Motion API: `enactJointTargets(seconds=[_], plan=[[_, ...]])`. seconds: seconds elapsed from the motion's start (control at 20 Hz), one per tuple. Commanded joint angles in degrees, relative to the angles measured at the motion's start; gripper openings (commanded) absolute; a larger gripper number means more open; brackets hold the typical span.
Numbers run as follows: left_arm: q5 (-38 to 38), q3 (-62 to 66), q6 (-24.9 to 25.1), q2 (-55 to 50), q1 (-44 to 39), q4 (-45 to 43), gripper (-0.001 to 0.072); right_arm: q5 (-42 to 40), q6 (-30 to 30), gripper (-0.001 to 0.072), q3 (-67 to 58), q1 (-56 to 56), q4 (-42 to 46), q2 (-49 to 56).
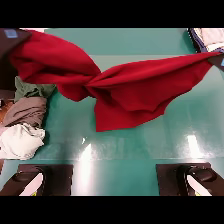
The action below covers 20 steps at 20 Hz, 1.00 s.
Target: Fold the shirts.
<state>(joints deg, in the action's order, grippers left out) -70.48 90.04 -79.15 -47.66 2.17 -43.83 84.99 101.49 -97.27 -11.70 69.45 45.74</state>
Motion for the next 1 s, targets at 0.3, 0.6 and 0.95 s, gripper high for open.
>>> enactJointTargets(seconds=[0.3,0.6,0.95], plan=[[3.3,-34.2,-5.5,2.1,-0.3,-17.1,0.0026,15.6,-5.7,0.0012,3.4,-1.3,7.2,17.8],[18.9,-51.2,-6.4,1.9,-0.3,-17.3,0.0027,5.2,-6.6,0.0013,23.4,2.5,6.6,15.7],[12.1,-51.2,-2.9,1.9,-0.3,-17.0,0.0481,6.0,-6.4,0.0014,40.4,2.4,1.0,4.0]])
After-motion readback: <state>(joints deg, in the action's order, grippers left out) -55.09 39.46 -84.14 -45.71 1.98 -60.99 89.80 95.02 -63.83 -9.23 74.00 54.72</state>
